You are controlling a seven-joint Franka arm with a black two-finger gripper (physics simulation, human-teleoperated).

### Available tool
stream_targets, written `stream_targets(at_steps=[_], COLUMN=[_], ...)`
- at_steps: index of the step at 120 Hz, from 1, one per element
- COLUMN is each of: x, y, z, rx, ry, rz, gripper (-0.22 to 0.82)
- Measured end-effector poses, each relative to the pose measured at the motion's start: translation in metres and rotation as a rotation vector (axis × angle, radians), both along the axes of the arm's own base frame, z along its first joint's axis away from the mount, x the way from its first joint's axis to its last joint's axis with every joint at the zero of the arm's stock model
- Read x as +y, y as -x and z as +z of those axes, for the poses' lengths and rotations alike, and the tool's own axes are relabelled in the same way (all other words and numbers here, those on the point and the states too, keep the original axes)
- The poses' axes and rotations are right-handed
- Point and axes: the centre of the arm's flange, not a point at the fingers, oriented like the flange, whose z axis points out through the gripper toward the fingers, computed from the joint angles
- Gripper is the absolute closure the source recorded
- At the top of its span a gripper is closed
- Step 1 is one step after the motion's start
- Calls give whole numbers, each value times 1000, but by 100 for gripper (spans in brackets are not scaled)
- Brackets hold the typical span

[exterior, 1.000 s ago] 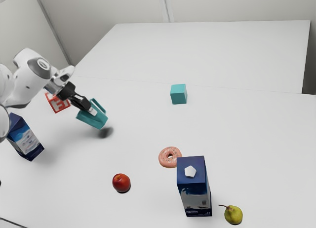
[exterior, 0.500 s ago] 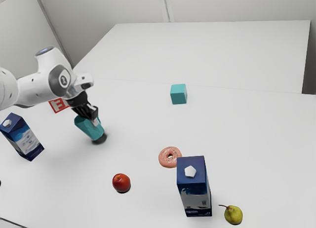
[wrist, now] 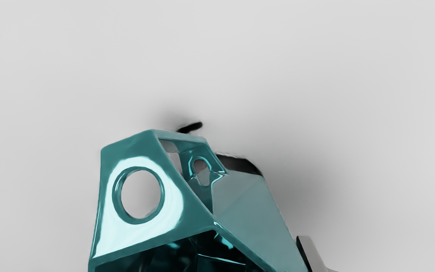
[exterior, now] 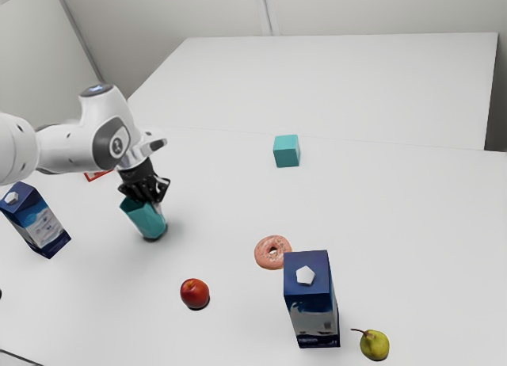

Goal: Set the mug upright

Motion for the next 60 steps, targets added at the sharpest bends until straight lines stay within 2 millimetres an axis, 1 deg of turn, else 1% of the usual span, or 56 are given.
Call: stream_targets(at_steps=[14, 44, 60], x=[-8, -8, -11], y=[0, 1, 2], z=[-3, -5, -11], rx=[5, 17, 38], ry=[-4, -9, -23], rz=[80, 229, 274], gripper=[78, 78, 78])
